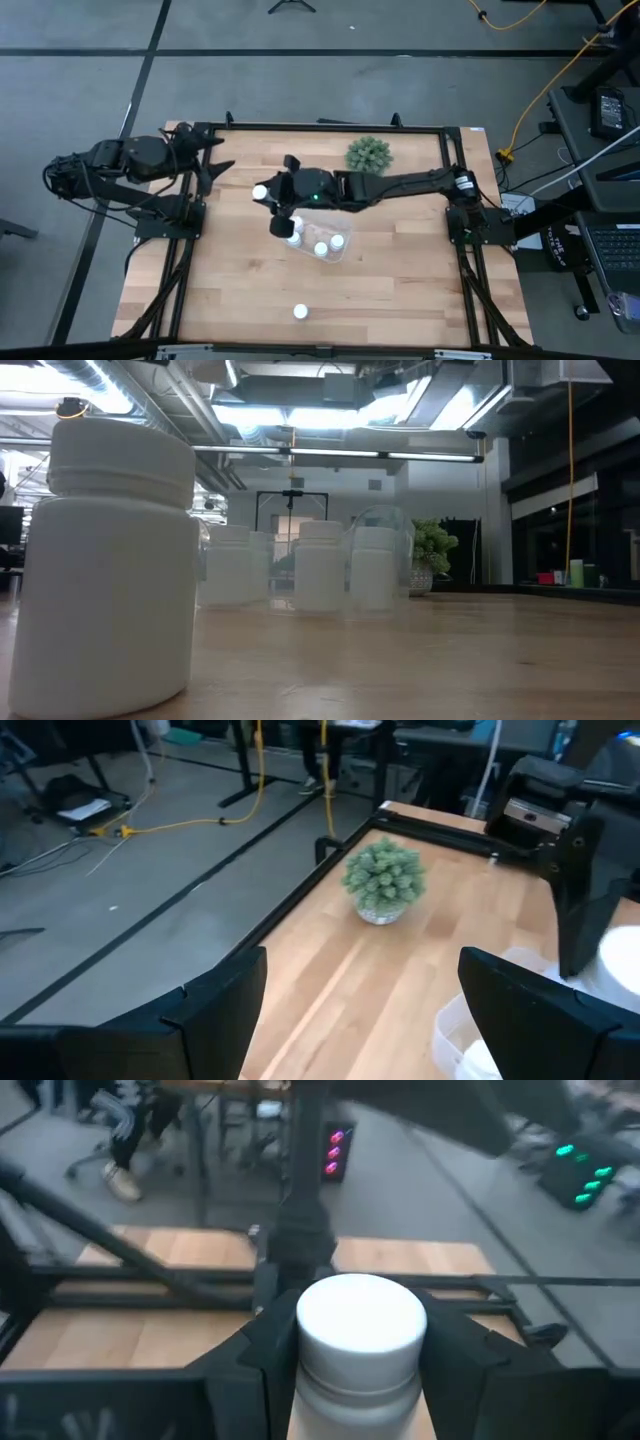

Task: Pick and place pill bottles into a basket
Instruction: Put the white pill bottle into the transparent bin

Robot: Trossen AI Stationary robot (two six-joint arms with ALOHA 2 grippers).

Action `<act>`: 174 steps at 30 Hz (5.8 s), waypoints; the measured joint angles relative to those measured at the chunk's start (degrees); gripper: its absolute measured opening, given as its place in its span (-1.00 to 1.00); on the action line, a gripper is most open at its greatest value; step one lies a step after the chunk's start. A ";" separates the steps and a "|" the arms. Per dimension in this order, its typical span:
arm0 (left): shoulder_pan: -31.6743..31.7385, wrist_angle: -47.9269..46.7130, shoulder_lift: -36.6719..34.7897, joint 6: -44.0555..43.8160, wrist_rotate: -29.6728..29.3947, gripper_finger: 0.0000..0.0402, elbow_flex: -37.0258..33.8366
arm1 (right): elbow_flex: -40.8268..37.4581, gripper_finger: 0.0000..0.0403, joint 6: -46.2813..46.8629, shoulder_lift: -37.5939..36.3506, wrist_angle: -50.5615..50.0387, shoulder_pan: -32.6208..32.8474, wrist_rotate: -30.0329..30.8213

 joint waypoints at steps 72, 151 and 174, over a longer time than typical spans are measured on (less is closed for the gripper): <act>9.93 13.98 17.84 17.54 31.08 0.62 0.00 | -32.55 -0.22 4.14 -14.86 27.14 8.45 30.44; 9.39 28.58 23.56 21.95 27.82 -0.19 0.02 | -24.42 -0.16 -3.88 -14.94 29.40 -0.24 16.51; 9.42 27.05 23.83 22.72 27.27 -0.19 0.02 | -1.40 0.21 10.49 -14.86 -18.43 -0.59 12.58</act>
